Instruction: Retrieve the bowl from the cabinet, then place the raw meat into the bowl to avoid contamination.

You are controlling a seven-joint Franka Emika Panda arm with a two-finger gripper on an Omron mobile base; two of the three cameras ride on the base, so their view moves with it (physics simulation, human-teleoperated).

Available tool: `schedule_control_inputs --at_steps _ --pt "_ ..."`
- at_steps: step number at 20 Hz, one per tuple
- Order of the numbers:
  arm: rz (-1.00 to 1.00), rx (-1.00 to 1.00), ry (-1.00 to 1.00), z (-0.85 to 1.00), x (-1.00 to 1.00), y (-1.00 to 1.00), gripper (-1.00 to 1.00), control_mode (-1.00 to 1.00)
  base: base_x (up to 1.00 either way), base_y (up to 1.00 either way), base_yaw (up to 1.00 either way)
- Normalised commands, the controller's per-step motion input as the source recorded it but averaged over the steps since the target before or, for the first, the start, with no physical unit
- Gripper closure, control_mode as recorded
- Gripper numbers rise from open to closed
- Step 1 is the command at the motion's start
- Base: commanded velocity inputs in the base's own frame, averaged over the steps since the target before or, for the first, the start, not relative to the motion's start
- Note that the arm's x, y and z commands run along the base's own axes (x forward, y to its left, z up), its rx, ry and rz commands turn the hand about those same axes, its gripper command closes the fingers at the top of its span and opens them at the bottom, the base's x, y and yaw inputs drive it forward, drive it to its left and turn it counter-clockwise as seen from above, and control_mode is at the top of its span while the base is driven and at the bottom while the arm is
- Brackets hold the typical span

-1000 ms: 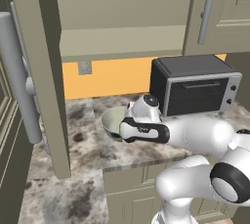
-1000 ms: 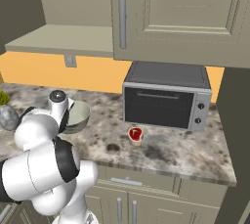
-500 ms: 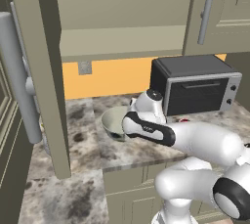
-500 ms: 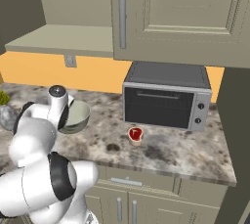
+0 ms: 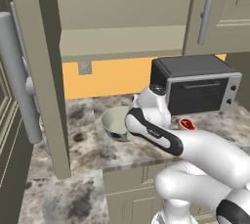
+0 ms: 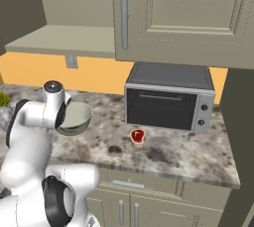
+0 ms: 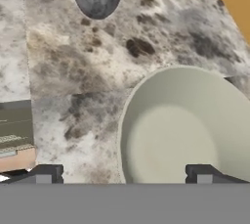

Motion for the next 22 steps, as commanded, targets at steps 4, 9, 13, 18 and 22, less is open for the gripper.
schedule_control_inputs --at_steps 4,9,13,18,22 --pt "-0.06 0.0 0.02 0.23 -0.3 0.0 -1.0 -1.0 0.0 0.0 0.0" --pt "-0.14 0.0 0.01 0.31 -0.29 -0.04 -1.0 -1.0 0.0 0.0 0.0" --pt "-0.15 0.0 0.02 0.39 -0.17 -0.02 -1.0 -1.0 0.0 0.0 0.0" --pt "-0.14 0.0 0.02 0.42 -0.12 -0.01 -1.0 -1.0 0.0 0.0 0.0" --pt "-0.14 0.0 0.1 0.32 -0.06 -0.05 -1.0 -1.0 0.0 0.0 0.0"
